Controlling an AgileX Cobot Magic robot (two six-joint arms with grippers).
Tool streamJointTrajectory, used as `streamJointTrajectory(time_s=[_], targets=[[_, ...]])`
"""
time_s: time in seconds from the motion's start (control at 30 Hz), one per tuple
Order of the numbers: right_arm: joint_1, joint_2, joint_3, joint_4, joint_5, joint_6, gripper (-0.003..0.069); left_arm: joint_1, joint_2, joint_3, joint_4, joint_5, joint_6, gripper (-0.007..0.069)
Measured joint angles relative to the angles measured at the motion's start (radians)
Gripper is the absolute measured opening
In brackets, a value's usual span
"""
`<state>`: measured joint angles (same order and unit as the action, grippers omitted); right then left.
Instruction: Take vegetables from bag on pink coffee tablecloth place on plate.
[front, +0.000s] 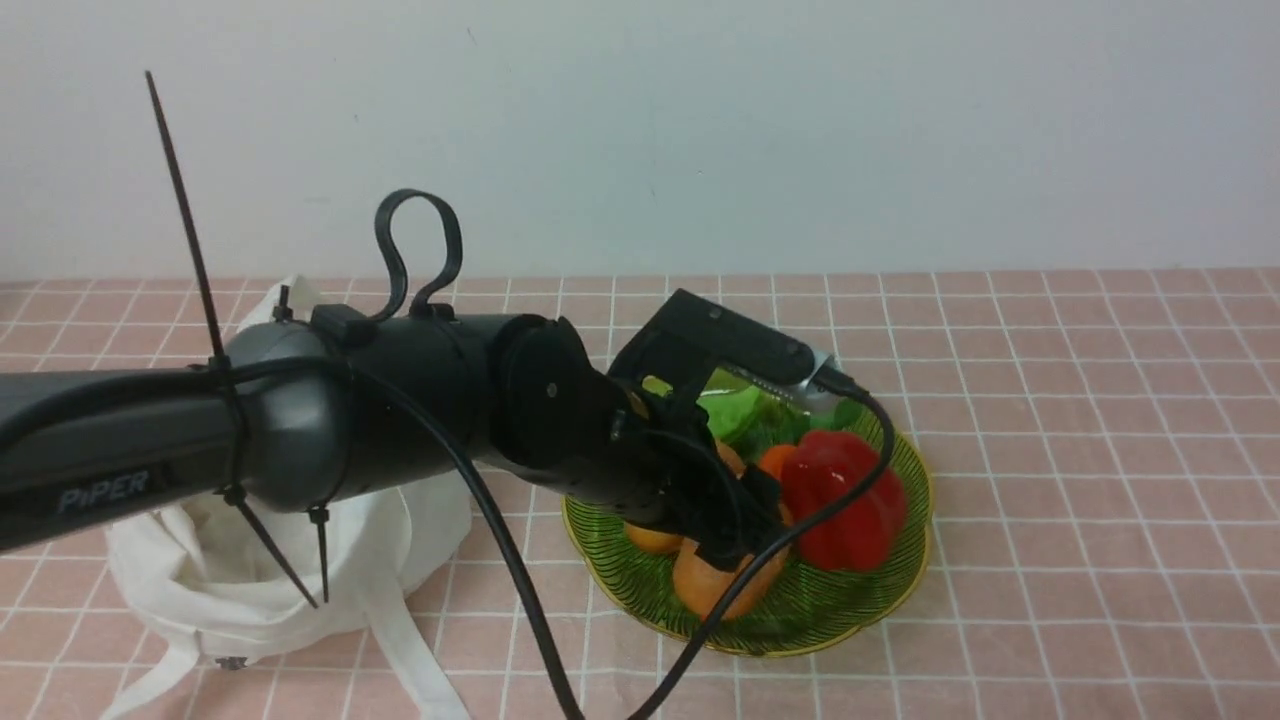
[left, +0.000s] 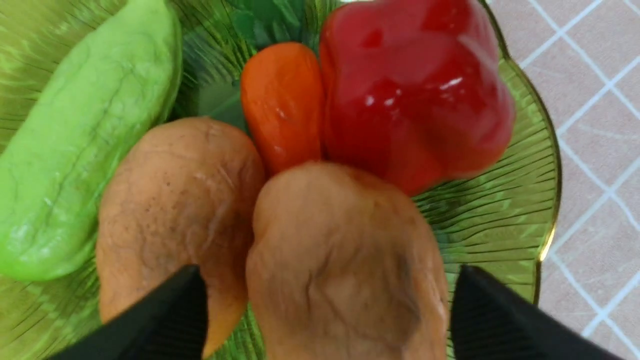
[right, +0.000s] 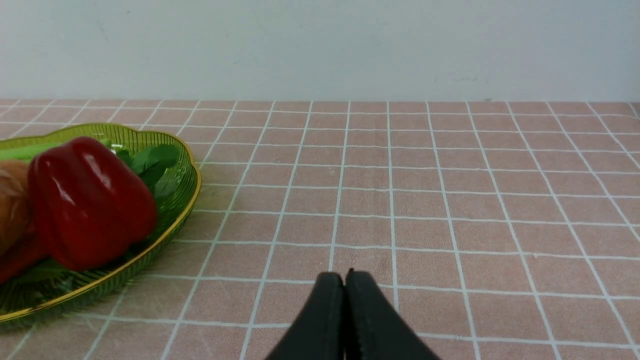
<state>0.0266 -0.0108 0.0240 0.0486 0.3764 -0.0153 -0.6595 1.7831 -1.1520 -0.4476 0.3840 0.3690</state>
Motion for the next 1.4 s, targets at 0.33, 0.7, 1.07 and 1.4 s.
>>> streamJointTrajectory(time_s=[0.33,0.7,1.07,1.4], targets=[[0.000,0.000,0.000,0.000,0.000,-0.001,-0.0015,0.023,-0.204,-0.106,0.186,0.141,-0.070,0.0373],[0.000,0.000,0.000,0.000,0.000,-0.001,-0.0015,0.160,-0.671,-0.097,0.427,0.304,-0.284,-0.0005],[0.000,0.000,0.000,0.000,0.000,-0.001,-0.0015,0.164,-1.107,0.232,0.512,0.372,-0.445,-0.0005],[0.000,0.000,0.000,0.000,0.000,-0.001,-0.0015,0.166,-1.512,0.504,0.498,0.371,-0.514,-0.0005]])
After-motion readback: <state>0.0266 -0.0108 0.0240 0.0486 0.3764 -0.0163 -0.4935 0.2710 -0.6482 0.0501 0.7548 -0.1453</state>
